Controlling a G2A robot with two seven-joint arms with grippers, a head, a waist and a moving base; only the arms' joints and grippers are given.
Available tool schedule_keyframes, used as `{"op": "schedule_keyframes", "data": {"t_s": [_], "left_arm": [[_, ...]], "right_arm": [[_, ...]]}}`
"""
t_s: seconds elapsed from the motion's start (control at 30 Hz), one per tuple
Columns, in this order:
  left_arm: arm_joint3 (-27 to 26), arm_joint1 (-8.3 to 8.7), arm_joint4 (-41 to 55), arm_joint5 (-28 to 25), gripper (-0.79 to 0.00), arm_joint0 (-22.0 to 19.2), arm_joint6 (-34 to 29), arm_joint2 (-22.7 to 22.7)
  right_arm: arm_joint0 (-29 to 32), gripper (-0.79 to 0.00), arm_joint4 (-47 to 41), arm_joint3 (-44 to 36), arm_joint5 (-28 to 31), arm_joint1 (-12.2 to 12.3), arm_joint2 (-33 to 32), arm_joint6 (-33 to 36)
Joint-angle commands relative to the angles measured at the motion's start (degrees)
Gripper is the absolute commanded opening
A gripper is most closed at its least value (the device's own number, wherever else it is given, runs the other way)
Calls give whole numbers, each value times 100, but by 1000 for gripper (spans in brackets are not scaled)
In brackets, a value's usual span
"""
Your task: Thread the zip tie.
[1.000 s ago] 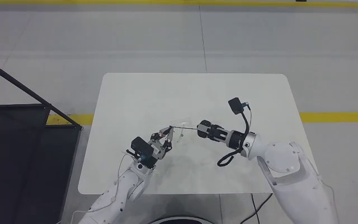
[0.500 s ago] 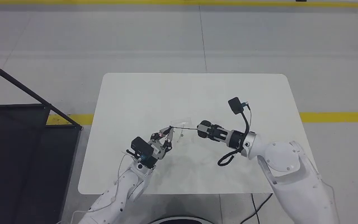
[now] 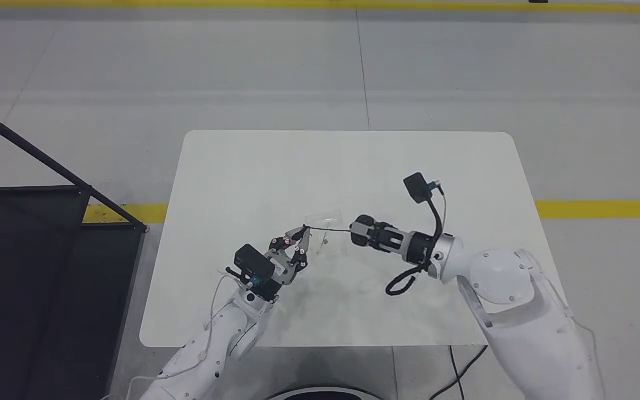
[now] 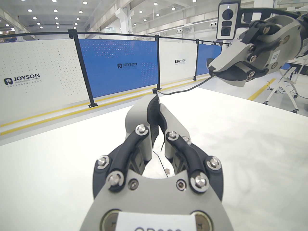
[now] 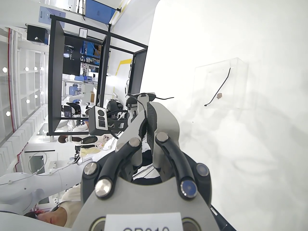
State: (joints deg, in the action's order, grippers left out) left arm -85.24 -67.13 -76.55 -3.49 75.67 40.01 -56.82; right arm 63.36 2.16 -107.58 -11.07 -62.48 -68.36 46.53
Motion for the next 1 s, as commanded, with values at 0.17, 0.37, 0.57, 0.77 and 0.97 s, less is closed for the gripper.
{"op": "schedule_keyframes", "data": {"t_s": [0.17, 0.37, 0.57, 0.77, 0.97], "left_arm": [[0, 0, 0, 0, -785, 0, 0, 0], [0, 0, 0, 0, -785, 0, 0, 0], [0, 0, 0, 0, -785, 0, 0, 0], [0, 0, 0, 0, -785, 0, 0, 0], [0, 0, 0, 0, -785, 0, 0, 0]], "right_arm": [[-1, -785, -88, -6, 33, -9, 3, -87], [36, -785, -142, -26, 106, -5, -22, -96], [49, -785, -260, -31, 283, -15, -31, -186], [85, -785, -395, -38, 516, -29, -28, -318], [105, -785, -494, -55, 770, -45, 0, -409]]}}
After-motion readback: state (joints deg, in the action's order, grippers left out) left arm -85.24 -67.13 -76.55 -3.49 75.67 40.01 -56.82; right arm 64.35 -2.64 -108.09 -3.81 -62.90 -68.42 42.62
